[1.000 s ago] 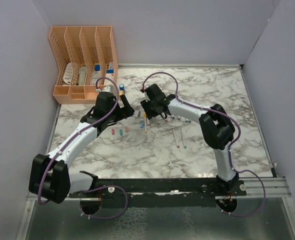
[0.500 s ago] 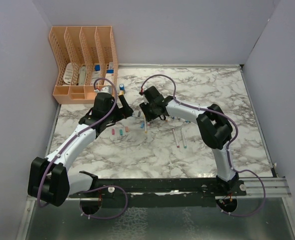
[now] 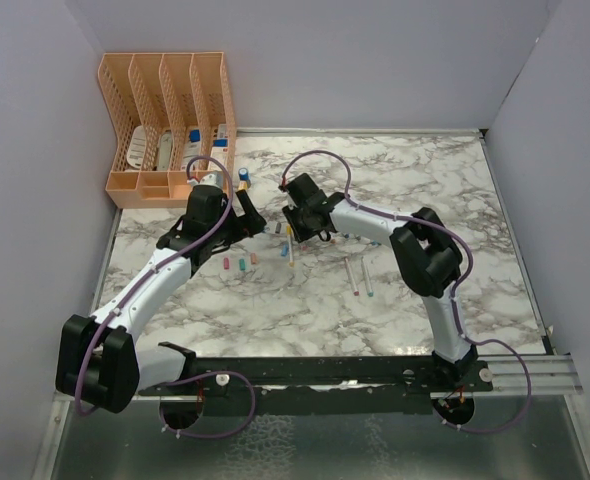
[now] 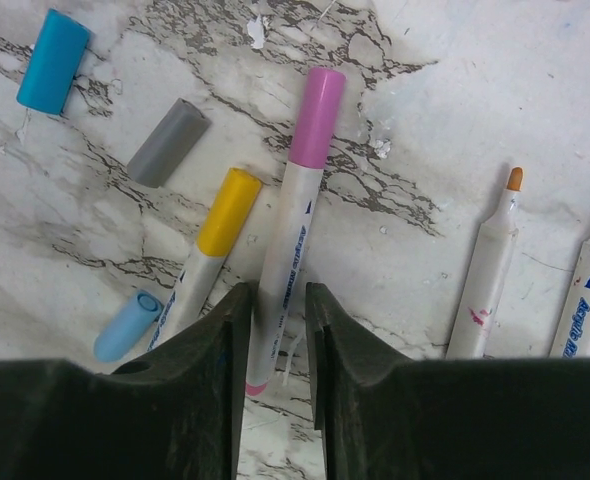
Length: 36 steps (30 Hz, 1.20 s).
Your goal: Open the pen caps
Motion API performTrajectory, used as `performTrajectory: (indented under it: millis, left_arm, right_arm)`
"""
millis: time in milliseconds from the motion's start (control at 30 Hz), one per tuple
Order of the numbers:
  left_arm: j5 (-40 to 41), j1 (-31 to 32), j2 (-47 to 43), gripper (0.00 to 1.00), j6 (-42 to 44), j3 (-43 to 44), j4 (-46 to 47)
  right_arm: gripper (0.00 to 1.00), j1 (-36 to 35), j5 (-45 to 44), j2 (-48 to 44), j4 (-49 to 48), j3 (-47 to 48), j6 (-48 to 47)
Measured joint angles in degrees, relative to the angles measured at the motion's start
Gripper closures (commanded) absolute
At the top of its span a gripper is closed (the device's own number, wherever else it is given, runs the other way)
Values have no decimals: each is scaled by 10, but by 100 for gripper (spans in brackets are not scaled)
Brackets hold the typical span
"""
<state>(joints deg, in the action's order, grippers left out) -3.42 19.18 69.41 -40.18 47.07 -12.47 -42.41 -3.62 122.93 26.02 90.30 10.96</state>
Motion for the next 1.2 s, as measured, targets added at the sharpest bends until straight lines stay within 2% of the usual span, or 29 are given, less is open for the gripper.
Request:
performTrajectory:
  millis: [433,600,833,1200]
  left_arm:
    - [-12,0,4,1,-14,-1,18]
    - [-34,0,34,1,-37,-11,56]
    - [-79,0,102,2,-78,-12,119]
    - [-128,0,185,6,-132,3,210]
  right_arm:
    - [98,5,0,2,2,2,40]
    - [99,13,0,-11,-8,-17,48]
    - [99,15,3,-92,-23,-82,42]
    - [99,16,94,-160,-65,-116,31]
